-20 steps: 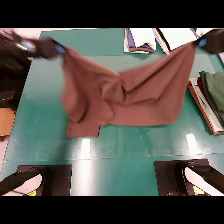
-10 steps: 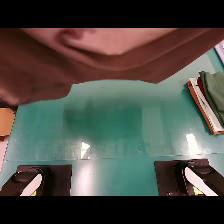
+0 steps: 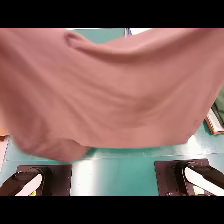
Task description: Fold the shirts.
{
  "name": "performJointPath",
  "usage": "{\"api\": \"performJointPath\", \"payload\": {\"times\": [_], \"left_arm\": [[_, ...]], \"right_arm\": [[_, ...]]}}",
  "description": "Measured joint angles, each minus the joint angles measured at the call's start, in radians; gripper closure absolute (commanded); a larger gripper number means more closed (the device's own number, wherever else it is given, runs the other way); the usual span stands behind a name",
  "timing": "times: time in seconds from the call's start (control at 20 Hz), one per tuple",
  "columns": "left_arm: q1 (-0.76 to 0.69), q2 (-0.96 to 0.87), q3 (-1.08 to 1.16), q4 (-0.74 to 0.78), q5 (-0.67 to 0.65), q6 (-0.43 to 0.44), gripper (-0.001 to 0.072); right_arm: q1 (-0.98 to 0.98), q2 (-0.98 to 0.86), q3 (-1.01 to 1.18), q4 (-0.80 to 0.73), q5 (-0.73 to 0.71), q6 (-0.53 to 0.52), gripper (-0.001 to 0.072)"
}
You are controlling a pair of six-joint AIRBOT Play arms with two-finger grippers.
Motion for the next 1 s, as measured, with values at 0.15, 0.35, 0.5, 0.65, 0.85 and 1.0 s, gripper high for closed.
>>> {"api": "performJointPath", "payload": {"times": [0.15, 0.35, 0.5, 0.65, 0.85, 1.0], "left_arm": [[0.0, -0.138, -0.189, -0.008, -0.014, -0.003, 0.0683], [0.0, -0.363, -0.362, -0.027, 0.071, 0.048, 0.0683], [0.0, -0.479, -0.404, -0.034, 0.157, 0.067, 0.0614], [0.01, -0.518, -0.408, -0.032, 0.199, 0.072, 0.0158], [0.077, -0.492, -0.388, -0.018, 0.089, 0.044, 0.0159], [0.133, -0.391, -0.496, -0.006, 0.017, 0.031, 0.0159]], "right_arm": [[0.0, -0.145, -0.072, 0.0, 0.016, 0.0, 0.07], [0.0, -0.335, -0.224, 0.0, -0.034, 0.0, 0.0698], [0.0, -0.446, -0.259, 0.001, -0.082, 0.001, 0.0658], [0.0, -0.523, -0.217, 0.004, -0.103, 0.001, 0.0343], [-0.023, -0.538, -0.157, 0.057, -0.09, -0.01, 0.0343], [-0.056, -0.472, -0.235, 0.153, -0.05, -0.042, 0.0343]]}}
